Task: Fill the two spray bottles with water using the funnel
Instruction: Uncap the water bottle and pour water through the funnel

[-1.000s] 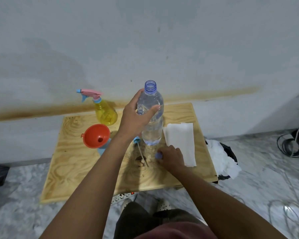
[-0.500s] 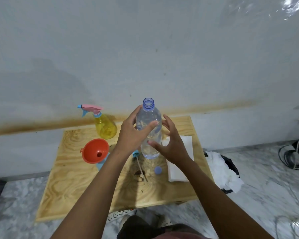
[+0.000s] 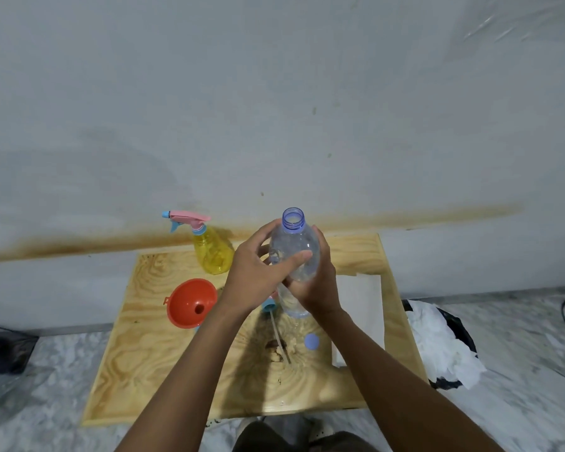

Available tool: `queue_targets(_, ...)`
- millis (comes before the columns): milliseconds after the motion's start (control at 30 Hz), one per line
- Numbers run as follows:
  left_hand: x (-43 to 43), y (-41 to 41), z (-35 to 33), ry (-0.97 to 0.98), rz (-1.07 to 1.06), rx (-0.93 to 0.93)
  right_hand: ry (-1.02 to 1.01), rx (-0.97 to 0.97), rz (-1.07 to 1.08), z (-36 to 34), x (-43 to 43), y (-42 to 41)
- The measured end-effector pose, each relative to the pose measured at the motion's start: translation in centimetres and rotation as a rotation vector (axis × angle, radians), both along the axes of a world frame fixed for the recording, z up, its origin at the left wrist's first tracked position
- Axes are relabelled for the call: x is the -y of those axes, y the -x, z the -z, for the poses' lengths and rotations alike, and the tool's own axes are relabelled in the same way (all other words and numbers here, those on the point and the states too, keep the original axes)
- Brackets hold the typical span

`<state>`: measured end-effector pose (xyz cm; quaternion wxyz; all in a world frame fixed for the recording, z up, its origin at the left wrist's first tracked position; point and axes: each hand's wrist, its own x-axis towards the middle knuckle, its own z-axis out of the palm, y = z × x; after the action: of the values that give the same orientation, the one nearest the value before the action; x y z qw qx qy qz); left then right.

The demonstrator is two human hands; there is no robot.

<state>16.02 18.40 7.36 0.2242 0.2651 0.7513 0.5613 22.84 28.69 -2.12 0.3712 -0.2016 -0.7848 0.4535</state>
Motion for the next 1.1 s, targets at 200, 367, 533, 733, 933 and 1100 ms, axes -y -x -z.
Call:
queue_targets(200,-0.2,0.7,-1.0,-0.01,-0.048,-0.018,-0.09,0.021,0.048,-1.0,-0.3,0.9)
queue_targets(367,0.8,1.9,-3.6,-0.051,0.033,-0.058,-0.081,0.009,-0.031,-3.9,-1.0,0.7)
queue_targets(533,4.8,3.4,-5.4,-0.072,0.019,-0.075,0.001,0.013,-0.193,-7.9,-1.0,0.4)
queue_targets(733,11.4,6.5,-2.1,0.144,-0.301,-0.102,0.151,0.155,-0.467,-10.0,-0.1,-0.2)
queue_targets(933,15.2,8.0,3.2,0.439,-0.276,0.048,0.174,0.319,-0.508,-9.0,1.8,-0.7)
queue_targets(1100,15.7,7.8,5.3,0.42,-0.252,0.065,0.169,0.42,-0.522,-7.6,3.0,-1.5)
